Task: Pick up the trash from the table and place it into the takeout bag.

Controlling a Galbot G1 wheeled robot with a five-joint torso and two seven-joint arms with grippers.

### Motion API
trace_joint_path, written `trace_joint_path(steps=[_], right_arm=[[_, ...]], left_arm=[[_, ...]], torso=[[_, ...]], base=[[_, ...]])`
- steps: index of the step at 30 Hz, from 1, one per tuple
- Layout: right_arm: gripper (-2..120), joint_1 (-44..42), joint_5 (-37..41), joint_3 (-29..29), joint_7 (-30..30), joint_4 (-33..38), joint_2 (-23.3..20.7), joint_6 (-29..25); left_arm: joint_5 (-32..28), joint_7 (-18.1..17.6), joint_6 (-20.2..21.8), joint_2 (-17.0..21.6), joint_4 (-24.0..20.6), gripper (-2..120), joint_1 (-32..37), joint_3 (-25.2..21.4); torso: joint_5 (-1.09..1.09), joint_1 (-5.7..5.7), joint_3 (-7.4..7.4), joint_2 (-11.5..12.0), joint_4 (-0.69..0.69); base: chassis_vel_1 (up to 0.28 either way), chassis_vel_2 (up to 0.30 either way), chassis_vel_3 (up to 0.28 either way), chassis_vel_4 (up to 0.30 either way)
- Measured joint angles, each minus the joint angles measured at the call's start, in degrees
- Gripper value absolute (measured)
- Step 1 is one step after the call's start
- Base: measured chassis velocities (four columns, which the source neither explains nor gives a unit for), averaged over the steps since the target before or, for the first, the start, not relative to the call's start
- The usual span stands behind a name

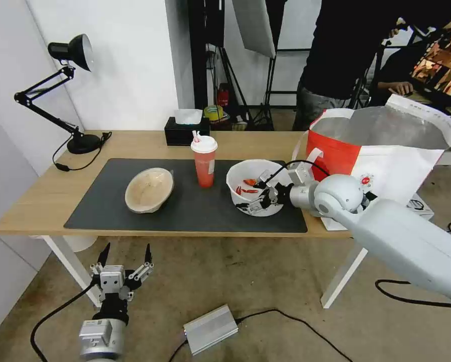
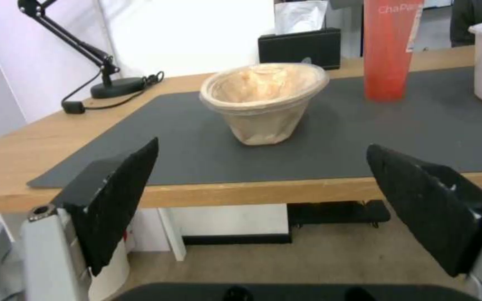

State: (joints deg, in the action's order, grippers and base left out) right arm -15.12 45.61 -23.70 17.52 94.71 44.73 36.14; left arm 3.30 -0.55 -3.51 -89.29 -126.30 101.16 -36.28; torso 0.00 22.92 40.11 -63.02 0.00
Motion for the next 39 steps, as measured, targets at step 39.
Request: trace_joint_path(steps=[39], right_arm=[[99,1.12,0.24,-2.14,-2.38,-2.06,2.39,2.35]], left_arm=[[-1.26,-0.01,-0.12,0.31,-0.25,100,-0.02,-0.40]], torso=[[0.00,0.00,0.00,0.01,0.00]], base=[[0.000,0.000,0.000,0.000]])
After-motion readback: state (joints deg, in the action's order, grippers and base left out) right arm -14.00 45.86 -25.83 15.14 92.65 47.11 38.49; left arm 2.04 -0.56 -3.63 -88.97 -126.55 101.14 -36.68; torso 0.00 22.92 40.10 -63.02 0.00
